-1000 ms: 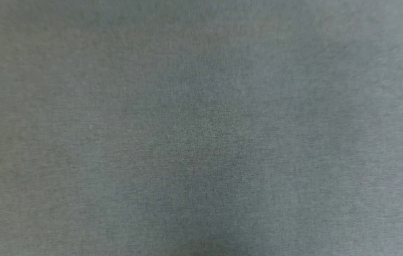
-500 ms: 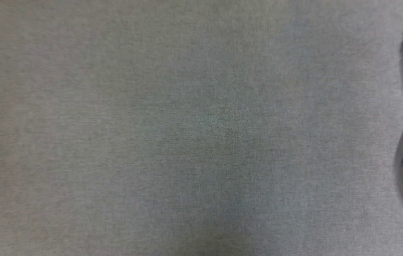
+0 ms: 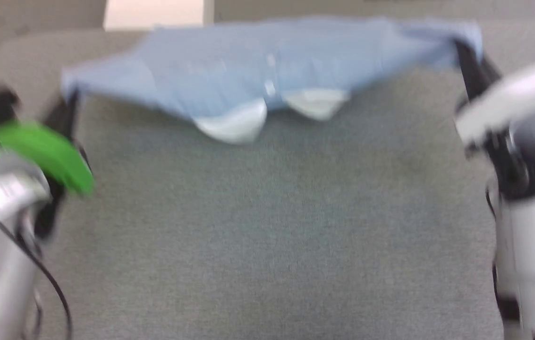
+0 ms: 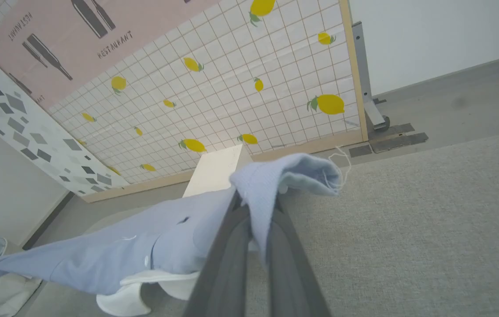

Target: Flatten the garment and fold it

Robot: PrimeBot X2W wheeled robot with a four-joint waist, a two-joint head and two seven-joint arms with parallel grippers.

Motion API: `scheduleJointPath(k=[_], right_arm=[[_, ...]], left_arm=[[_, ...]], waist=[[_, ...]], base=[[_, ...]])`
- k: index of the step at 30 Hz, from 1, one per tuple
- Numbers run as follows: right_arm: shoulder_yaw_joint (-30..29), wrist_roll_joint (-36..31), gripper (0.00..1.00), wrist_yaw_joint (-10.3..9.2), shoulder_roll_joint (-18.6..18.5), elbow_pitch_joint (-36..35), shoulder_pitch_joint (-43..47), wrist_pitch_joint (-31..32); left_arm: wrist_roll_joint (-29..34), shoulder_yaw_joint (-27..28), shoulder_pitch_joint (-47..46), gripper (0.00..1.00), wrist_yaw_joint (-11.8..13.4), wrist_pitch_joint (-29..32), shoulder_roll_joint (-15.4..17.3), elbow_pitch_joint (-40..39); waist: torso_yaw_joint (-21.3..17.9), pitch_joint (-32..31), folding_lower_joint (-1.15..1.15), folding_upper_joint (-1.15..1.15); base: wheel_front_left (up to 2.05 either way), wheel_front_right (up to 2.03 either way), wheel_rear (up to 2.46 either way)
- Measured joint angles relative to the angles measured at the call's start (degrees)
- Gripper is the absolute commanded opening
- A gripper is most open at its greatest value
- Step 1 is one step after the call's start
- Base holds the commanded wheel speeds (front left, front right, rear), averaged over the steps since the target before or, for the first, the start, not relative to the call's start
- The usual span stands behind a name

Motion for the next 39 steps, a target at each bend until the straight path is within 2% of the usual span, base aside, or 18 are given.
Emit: scheduleJointPath(k=[9,15,19,22,27,36,39], right_arm=[[-5.11,2.23,0.00,0.00,0.00,-16.38,24.96,7.99],[-8.28,3.55,0.00,0.00,0.00,-22.57,36.05,11.69],[-8.69,2.91,0.00,0.00,0.00,-24.91,40.08,14.71],[-7.04,-1.51,0.00,0.00,-0.03,-26.44,41.08,18.47],[-0.87,-9.35,0.00,0.00,-1.32,-26.17,40.34,27.71],[8.90,-21.62,0.00,0.00,-4.04,-16.53,33.30,47.07],[10.65,-22.96,0.00,0.00,-4.17,-14.33,32.83,50.25]], left_arm=[[-5.80,2.65,23.62,0.00,8.89,2.00,-0.37,-13.70],[-8.25,4.28,34.42,0.00,13.89,5.90,1.37,-19.91],[-9.36,4.37,39.24,0.00,16.81,8.89,2.85,-22.82],[-9.17,3.03,40.35,0.00,18.03,11.77,4.02,-23.40],[-8.60,-0.25,40.06,0.00,18.31,16.12,4.80,-20.57],[-8.67,-1.38,36.32,0.00,16.97,17.51,4.13,-15.57],[-8.68,-1.23,35.55,0.00,16.34,16.74,4.00,-15.14]], waist=[[0.41,-8.46,0.00,0.00],[0.05,-11.10,0.00,0.00],[-0.75,-11.28,0.00,0.00],[-1.08,-10.94,0.00,0.00],[-1.70,-9.90,0.00,0.00],[-2.18,-6.75,0.00,0.00],[-1.73,-5.93,0.00,0.00]], base=[[0.00,0.00,0.00],[0.00,0.00,0.00],[0.00,0.00,0.00],[0.00,0.00,0.00],[0.00,0.00,0.00],[0.00,0.00,0.00],[0.00,0.00,0.00]])
